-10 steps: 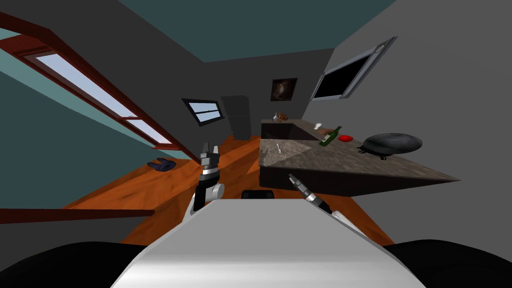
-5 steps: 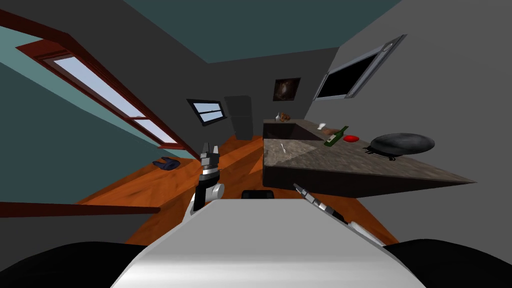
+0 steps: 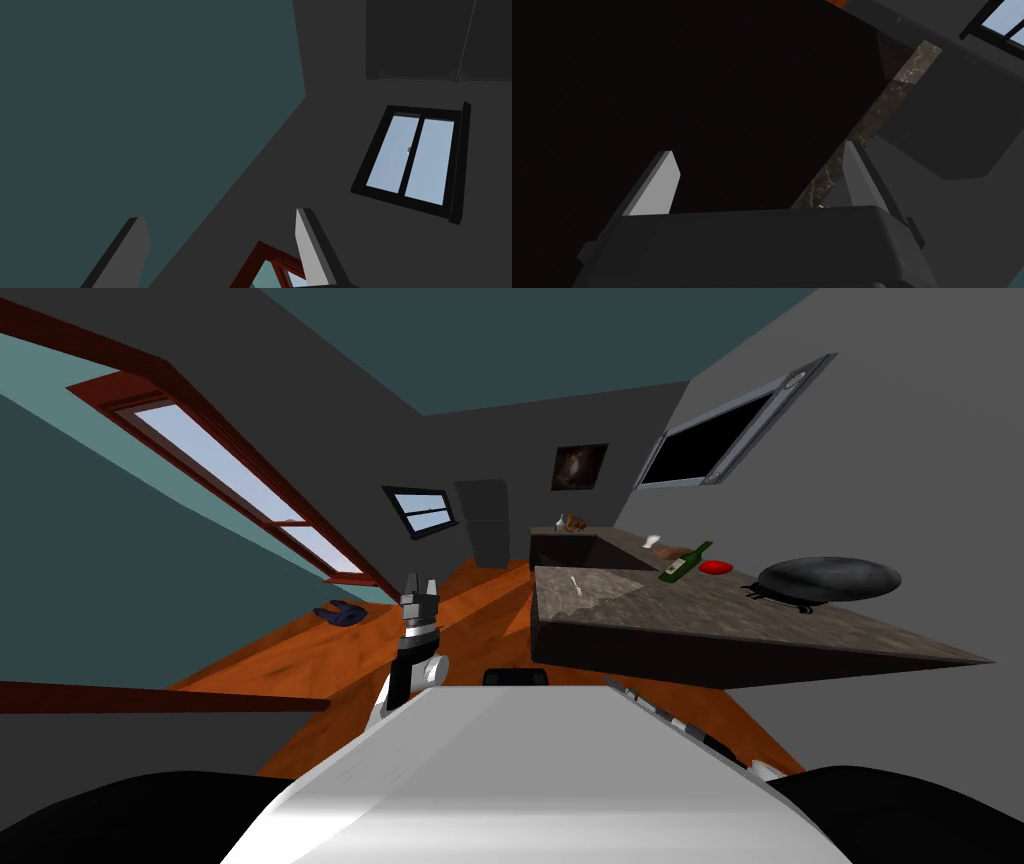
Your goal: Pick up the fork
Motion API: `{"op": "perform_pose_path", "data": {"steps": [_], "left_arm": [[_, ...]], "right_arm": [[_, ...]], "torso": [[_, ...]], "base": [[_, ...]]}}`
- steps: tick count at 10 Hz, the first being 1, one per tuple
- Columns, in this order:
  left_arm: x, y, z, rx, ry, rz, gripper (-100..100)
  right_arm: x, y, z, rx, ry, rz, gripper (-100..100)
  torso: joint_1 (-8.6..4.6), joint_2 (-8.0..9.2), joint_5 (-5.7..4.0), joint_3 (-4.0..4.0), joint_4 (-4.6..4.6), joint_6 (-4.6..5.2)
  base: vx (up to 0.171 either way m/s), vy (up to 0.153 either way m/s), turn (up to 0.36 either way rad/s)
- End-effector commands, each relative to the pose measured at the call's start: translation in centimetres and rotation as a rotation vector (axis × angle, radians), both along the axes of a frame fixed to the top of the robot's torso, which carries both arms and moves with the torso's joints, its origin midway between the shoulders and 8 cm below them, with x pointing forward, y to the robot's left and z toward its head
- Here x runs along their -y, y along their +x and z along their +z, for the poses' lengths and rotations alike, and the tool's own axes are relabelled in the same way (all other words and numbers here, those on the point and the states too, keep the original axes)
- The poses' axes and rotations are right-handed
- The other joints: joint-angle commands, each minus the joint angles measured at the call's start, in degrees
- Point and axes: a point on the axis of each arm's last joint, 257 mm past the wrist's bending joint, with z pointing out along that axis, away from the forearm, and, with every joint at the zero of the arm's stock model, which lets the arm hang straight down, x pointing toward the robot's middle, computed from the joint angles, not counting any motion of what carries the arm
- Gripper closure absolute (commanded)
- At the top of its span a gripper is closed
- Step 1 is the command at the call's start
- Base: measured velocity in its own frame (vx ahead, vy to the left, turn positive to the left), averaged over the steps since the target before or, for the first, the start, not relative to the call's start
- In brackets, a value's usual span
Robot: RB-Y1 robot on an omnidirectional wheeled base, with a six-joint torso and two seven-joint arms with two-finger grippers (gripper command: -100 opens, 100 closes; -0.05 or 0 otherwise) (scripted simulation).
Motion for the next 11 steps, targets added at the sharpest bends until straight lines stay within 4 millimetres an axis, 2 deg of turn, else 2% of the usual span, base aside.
{"op": "perform_pose_path", "data": {"steps": [1,2,3,4,5,6,8,9,10,11], "left_arm": [[0.0,0.0,0.0,0.0,0.0,0.0,0],[0.0,0.0,0.0,0.0,0.0,0.0,0],[0.0,0.0,0.0,0.0,0.0,0.0,0],[0.0,0.0,0.0,0.0,0.0,0.0,0],[0.0,0.0,0.0,0.0,0.0,0.0,0],[0.0,0.0,0.0,0.0,0.0,0.0,0],[0.0,0.0,0.0,0.0,0.0,0.0,0],[0.0,0.0,0.0,0.0,0.0,0.0,0],[0.0,0.0,0.0,0.0,0.0,0.0,0],[0.0,0.0,0.0,0.0,0.0,0.0,0]], "right_arm": [[2.6,-2.9,-0.9,-0.082,-0.052,0.02,-100],[3.6,-3.4,-1.1,-0.1,-0.071,0.017,-100],[6.0,-6.1,-1.7,-0.175,-0.117,0.024,-100],[6.3,-6.1,-1.6,-0.178,-0.124,0.03,-100],[8.7,-8.8,-2.0,-0.25,-0.166,0.031,-100],[9.1,-8.7,-1.7,-0.253,-0.178,0.041,-100],[13.6,-13.3,-1.3,-0.381,-0.263,0.053,-100],[14.5,-13.5,-1.1,-0.393,-0.28,0.053,-100],[16.6,-15.6,-0.6,-0.45,-0.319,0.054,-100],[16.5,-15.1,-0.4,-0.445,-0.321,0.067,-100]], "torso": [[0.0,0.0,0.0,0.0,0.0,0.0],[0.04,-0.05,0.0,-0.02,-0.01,-0.02],[0.0,-0.03,0.01,-0.02,-0.01,-0.01],[-0.02,-0.11,0.0,-0.06,-0.02,-0.01],[-0.08,-0.1,-0.01,-0.06,-0.02,-0.02],[0.04,-0.18,0.01,-0.1,-0.03,-0.03],[0.04,-0.17,0.01,-0.09,-0.03,-0.03],[0.17,-0.35,0.03,-0.19,-0.07,-0.03],[0.09,-0.33,0.03,-0.2,-0.07,-0.01],[0.1,-0.42,0.04,-0.24,-0.09,-0.05]], "base": [[0.035,0.123,0.047],[0.027,0.103,0.019],[0.057,0.099,0.056],[0.049,0.082,0.015],[0.071,0.122,0.062],[0.055,0.111,0.018],[0.095,0.139,0.083],[0.109,0.119,0.024],[0.131,0.124,0.063],[0.118,0.089,0.034]]}}
